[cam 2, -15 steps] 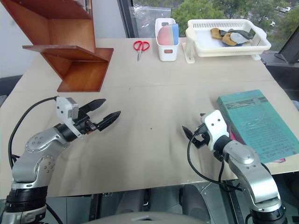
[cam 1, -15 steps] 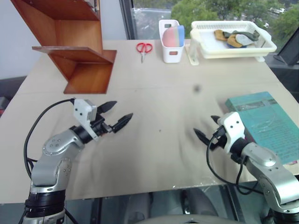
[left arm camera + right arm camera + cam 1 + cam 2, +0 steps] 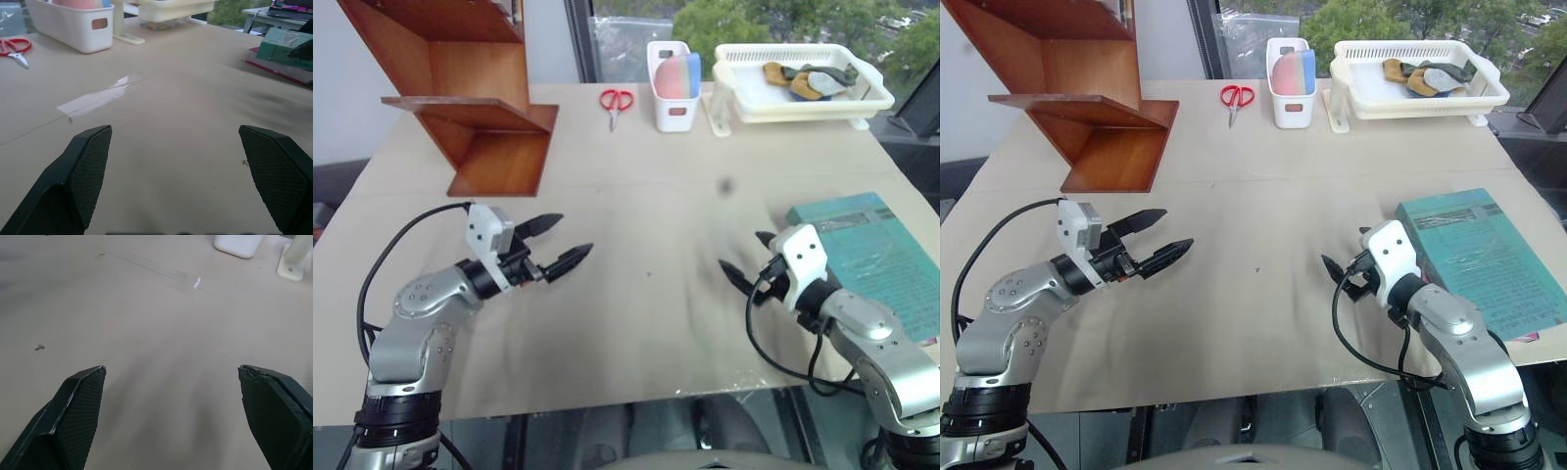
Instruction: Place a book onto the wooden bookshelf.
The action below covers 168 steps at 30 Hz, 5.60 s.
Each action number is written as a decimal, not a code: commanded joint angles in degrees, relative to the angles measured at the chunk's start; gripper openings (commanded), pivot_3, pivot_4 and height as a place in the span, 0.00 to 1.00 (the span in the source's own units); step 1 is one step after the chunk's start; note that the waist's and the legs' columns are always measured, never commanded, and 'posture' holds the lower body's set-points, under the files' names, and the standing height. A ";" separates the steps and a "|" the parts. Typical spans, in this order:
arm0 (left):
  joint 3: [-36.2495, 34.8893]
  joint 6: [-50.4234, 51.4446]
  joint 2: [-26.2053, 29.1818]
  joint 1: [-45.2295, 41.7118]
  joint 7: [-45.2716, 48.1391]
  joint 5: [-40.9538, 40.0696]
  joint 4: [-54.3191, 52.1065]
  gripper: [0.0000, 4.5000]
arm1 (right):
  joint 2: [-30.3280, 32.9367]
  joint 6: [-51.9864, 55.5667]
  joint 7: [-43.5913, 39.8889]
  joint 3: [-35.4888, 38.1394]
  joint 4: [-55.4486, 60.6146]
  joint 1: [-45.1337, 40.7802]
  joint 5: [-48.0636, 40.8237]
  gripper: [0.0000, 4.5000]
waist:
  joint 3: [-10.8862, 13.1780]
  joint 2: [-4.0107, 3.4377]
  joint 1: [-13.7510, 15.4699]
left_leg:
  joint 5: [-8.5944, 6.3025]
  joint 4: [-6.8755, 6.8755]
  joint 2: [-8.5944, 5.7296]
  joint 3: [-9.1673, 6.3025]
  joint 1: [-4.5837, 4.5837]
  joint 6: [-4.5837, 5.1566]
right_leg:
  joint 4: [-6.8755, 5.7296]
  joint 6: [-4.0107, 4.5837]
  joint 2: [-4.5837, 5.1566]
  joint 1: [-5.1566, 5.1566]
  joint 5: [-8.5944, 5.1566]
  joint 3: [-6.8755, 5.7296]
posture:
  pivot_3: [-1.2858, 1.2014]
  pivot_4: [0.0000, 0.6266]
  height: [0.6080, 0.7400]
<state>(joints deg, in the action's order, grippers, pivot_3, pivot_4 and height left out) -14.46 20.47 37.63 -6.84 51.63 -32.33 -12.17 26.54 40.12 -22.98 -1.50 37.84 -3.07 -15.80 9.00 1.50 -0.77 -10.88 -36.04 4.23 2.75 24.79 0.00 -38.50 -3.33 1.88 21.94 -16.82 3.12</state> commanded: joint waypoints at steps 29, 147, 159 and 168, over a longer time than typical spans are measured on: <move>13.20 -1.91 -3.00 -15.35 15.45 -2.54 -1.50 1.00 | 34.12 17.59 -6.13 32.48 -62.42 -25.55 -3.79 0.01 | 0.11 -0.18 -0.08 | 0.00 -0.02 -0.03 0.06 0.02 0.03 | 0.11 -0.04 -0.10 -0.04 0.02 0.14 | 0.52 0.24 1.00; 11.39 -1.60 2.47 -8.20 19.40 -4.33 -2.71 1.00 | 18.09 47.04 3.74 25.99 -7.84 -4.21 -46.20 0.01 | 0.02 -0.20 -1.41 | -0.04 0.47 0.07 0.13 0.06 0.10 | 0.48 -0.04 -0.23 0.11 0.05 0.27 | 0.52 0.24 1.00; 11.25 -0.95 1.14 -5.83 16.35 -4.22 -4.97 1.00 | 12.29 37.17 3.27 13.50 -17.36 -12.82 -35.90 0.01 | -0.57 0.71 -1.66 | -0.04 -0.13 0.33 0.08 -0.25 0.10 | 0.44 0.21 -0.32 -0.29 0.11 0.22 | 0.52 0.24 1.00; 12.43 -1.46 -2.38 -4.38 10.80 -2.13 -4.09 1.00 | 8.70 7.49 -5.30 19.12 3.32 -4.82 -27.90 0.01 | -0.24 0.16 -0.92 | -0.05 -0.03 0.29 -0.01 0.04 0.10 | 0.48 0.01 -0.36 -0.18 0.22 0.14 | 0.52 0.24 1.00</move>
<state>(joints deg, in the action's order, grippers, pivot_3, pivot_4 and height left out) -1.90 20.40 35.64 -10.98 63.10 -34.92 -15.19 33.89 55.17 -25.98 14.15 34.26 -8.74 -45.72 8.76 1.65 -1.69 -10.94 -36.06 4.47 2.75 24.86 0.10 -38.03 -3.36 1.55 21.77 -16.61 3.26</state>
